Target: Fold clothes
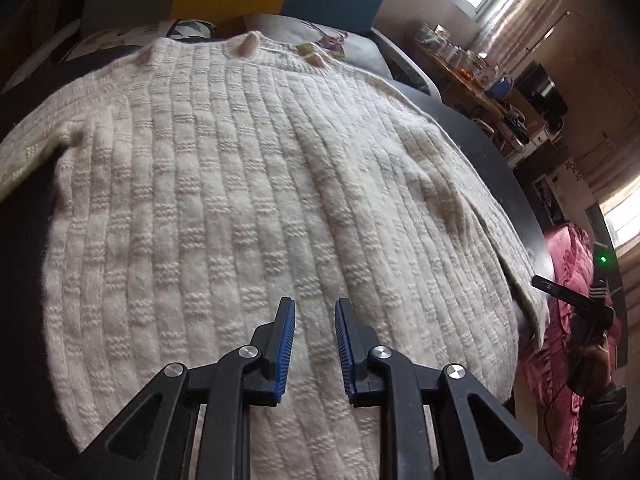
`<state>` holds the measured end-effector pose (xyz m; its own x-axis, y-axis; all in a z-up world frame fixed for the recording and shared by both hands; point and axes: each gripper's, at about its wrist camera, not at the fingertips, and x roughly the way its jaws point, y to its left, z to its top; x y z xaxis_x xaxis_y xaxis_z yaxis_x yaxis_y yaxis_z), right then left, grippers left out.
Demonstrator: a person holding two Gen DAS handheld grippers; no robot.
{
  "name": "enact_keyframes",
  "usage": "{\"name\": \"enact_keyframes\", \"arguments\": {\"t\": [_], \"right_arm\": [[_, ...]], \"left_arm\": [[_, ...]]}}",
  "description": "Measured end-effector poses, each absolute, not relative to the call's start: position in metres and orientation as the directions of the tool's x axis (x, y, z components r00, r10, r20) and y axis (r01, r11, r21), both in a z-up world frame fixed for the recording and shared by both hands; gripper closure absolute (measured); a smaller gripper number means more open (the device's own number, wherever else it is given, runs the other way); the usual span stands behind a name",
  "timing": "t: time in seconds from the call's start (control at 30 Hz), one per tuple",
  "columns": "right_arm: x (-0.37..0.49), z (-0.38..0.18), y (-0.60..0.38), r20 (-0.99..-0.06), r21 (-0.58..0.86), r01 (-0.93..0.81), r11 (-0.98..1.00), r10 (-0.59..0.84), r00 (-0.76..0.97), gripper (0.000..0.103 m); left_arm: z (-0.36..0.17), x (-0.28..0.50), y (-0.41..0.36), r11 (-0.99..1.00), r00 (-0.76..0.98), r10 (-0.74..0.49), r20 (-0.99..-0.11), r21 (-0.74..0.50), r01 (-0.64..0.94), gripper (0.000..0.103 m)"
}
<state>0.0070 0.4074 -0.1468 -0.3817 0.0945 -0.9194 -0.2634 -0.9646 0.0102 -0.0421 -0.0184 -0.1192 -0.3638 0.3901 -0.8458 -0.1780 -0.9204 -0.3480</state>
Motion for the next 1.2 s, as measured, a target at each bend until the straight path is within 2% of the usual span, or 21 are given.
{"name": "enact_keyframes", "arguments": {"t": [0.13, 0.27, 0.37, 0.5, 0.7, 0.77, 0.8, 0.83, 0.87, 0.9, 1.13, 1.2], "right_arm": [[0.012, -0.146, 0.404, -0.900, 0.002, -0.236, -0.972, 0.101, -0.424, 0.018], [0.014, -0.140, 0.413, -0.905, 0.016, -0.202, -0.979, 0.072, -0.420, 0.022], [0.011, -0.142, 0.410, -0.911, -0.020, -0.179, -0.984, 0.091, -0.403, 0.017], [0.001, -0.147, 0.414, -0.937, 0.017, -0.122, -0.992, 0.027, -0.349, 0.000], [0.002, -0.146, 0.411, -0.935, -0.004, -0.094, -0.996, 0.037, -0.354, 0.000], [0.006, -0.144, 0.410, -0.926, -0.010, -0.104, -0.995, 0.048, -0.374, 0.003], [0.009, -0.141, 0.409, -0.921, -0.014, -0.107, -0.994, 0.054, -0.385, 0.014], [0.010, -0.137, 0.408, -0.917, -0.015, -0.110, -0.994, 0.058, -0.395, 0.041], [0.010, -0.131, 0.408, -0.914, -0.014, -0.112, -0.994, 0.058, -0.402, 0.060], [0.010, -0.125, 0.408, -0.910, -0.012, -0.114, -0.993, 0.058, -0.410, 0.084], [-0.010, -0.095, 0.422, -0.862, -0.275, -0.101, -0.956, 0.291, -0.414, 0.085], [-0.025, -0.094, 0.443, -0.850, -0.307, -0.140, -0.941, 0.338, -0.404, 0.085]], "left_arm": [[-0.118, -0.036, -0.007, -0.922, -0.349, 0.380, -0.856, -0.321, -0.216, 0.083], [-0.120, -0.033, 0.003, -0.917, -0.334, 0.385, -0.860, -0.318, -0.240, 0.083], [-0.121, -0.032, 0.008, -0.918, -0.330, 0.380, -0.864, -0.308, -0.251, 0.083], [-0.123, -0.036, 0.007, -0.913, -0.315, 0.393, -0.864, -0.324, -0.249, 0.083], [-0.127, -0.036, 0.000, -0.900, -0.303, 0.428, -0.851, -0.373, -0.223, 0.083], [-0.128, -0.036, -0.001, -0.898, -0.303, 0.433, -0.849, -0.380, -0.220, 0.083], [-0.128, -0.035, -0.001, -0.898, -0.304, 0.434, -0.848, -0.380, -0.221, 0.083], [-0.128, -0.035, 0.000, -0.899, -0.305, 0.431, -0.849, -0.376, -0.224, 0.083], [-0.128, -0.035, 0.001, -0.900, -0.306, 0.430, -0.849, -0.373, -0.227, 0.083], [-0.129, -0.035, 0.002, -0.900, -0.307, 0.428, -0.850, -0.371, -0.230, 0.083], [-0.130, -0.036, 0.002, -0.898, -0.298, 0.429, -0.853, -0.364, -0.249, 0.083], [-0.130, -0.038, 0.001, -0.894, -0.284, 0.429, -0.857, -0.360, -0.266, 0.083]]}}
